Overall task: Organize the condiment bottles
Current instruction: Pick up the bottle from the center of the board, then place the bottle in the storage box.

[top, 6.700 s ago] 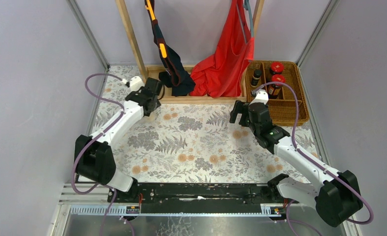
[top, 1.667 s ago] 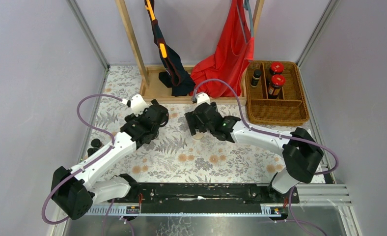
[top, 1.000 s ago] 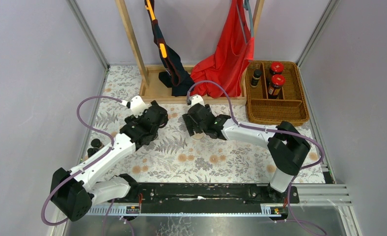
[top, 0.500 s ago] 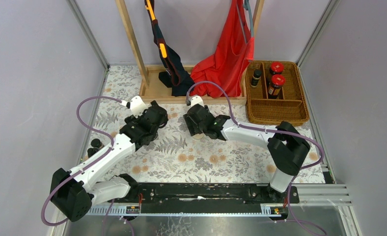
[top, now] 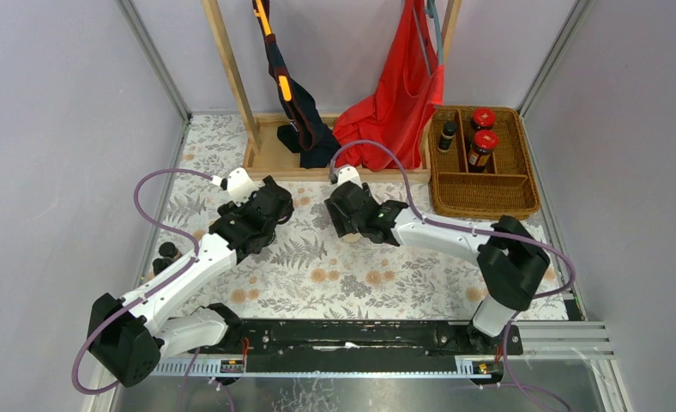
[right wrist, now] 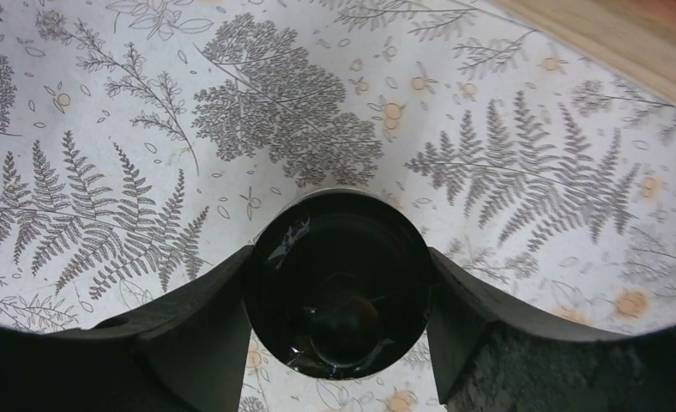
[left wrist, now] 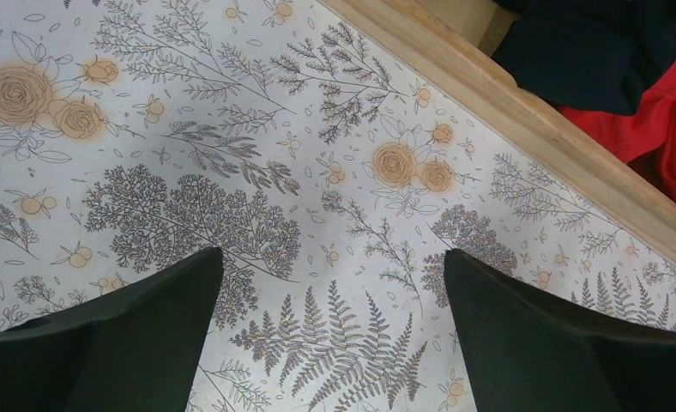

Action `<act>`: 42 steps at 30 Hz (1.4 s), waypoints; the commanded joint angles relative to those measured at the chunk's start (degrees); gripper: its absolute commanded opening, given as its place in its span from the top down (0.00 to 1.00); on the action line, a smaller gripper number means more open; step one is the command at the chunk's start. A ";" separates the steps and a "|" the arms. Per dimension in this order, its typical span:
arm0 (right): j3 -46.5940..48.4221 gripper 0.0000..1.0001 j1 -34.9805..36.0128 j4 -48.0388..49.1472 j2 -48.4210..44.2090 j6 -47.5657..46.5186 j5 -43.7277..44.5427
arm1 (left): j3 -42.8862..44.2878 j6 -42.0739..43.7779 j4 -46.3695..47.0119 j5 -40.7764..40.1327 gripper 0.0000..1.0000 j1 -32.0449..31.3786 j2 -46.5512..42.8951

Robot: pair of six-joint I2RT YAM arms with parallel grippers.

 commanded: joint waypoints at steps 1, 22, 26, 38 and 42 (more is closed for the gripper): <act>0.69 1.00 0.33 -1.44 -8.16 -0.78 4.82 | -0.54 -0.93 2.29 -0.28 0.00 0.25 -1.18; -7.16 1.00 -23.65 -8.89 -29.24 -1.08 5.36 | -0.38 0.03 3.70 2.30 0.00 0.20 -1.25; -7.20 1.00 -29.74 -8.88 -30.54 -0.79 2.38 | -0.90 0.35 4.42 2.89 0.00 0.25 -1.85; -3.99 1.00 -42.71 -6.85 -25.43 0.30 -2.77 | -1.37 0.48 5.71 4.23 0.00 0.25 -1.27; -2.44 1.00 -43.14 -5.64 -21.48 0.61 -2.89 | -1.46 0.54 5.73 4.36 0.00 0.23 -1.15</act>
